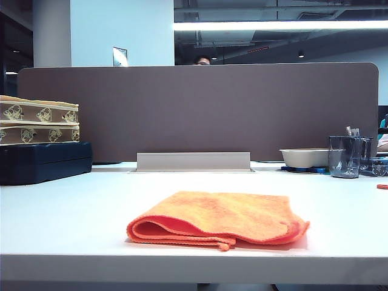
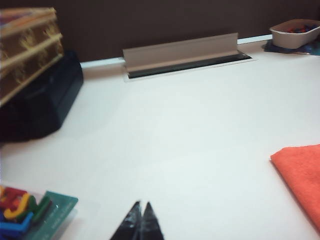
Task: Use an orange cloth to wipe the letter magnets on the table away for a distance.
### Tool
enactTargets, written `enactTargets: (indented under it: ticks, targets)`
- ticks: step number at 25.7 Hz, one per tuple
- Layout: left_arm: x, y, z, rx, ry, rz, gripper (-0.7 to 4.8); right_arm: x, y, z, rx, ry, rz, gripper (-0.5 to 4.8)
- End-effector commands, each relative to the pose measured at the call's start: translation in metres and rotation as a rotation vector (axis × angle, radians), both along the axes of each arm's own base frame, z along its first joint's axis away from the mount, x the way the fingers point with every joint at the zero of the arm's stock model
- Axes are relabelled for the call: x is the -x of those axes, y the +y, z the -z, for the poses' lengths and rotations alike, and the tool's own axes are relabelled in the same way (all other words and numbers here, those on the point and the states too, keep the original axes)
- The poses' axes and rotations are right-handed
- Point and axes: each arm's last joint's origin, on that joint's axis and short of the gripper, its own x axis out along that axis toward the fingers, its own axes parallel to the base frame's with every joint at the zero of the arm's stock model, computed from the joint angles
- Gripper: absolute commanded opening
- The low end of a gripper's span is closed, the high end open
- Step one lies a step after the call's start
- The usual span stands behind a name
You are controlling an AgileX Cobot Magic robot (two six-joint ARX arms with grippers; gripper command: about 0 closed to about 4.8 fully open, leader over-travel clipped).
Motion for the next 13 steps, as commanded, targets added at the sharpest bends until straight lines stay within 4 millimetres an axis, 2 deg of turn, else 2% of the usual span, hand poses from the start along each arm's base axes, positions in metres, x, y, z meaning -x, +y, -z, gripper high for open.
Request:
enactTargets:
  ticks: [1,3,5,7,13]
  targets:
    - [-0.004,-0.001,0.007,0.037,-0.023,-0.003,-0.06,-0.004,0.001,0.005,-0.03,-0.05,0.053,0.8]
    - [-0.005,-0.001,0.011,0.039,-0.012,-0.005,-0.06,-0.005,0.002,0.008,-0.037,-0.06,0.054,0.74]
    - [-0.006,-0.001,0.015,0.038,-0.003,-0.005,-0.06,-0.006,0.003,0.012,-0.037,-0.061,0.054,0.32]
    - [-0.006,-0.001,0.017,0.036,0.003,-0.006,-0.06,-0.007,0.003,0.016,-0.033,-0.055,0.054,0.15]
    - [-0.008,-0.002,0.026,0.03,0.028,-0.007,-0.06,-0.011,0.006,0.039,-0.015,-0.03,0.055,0.07]
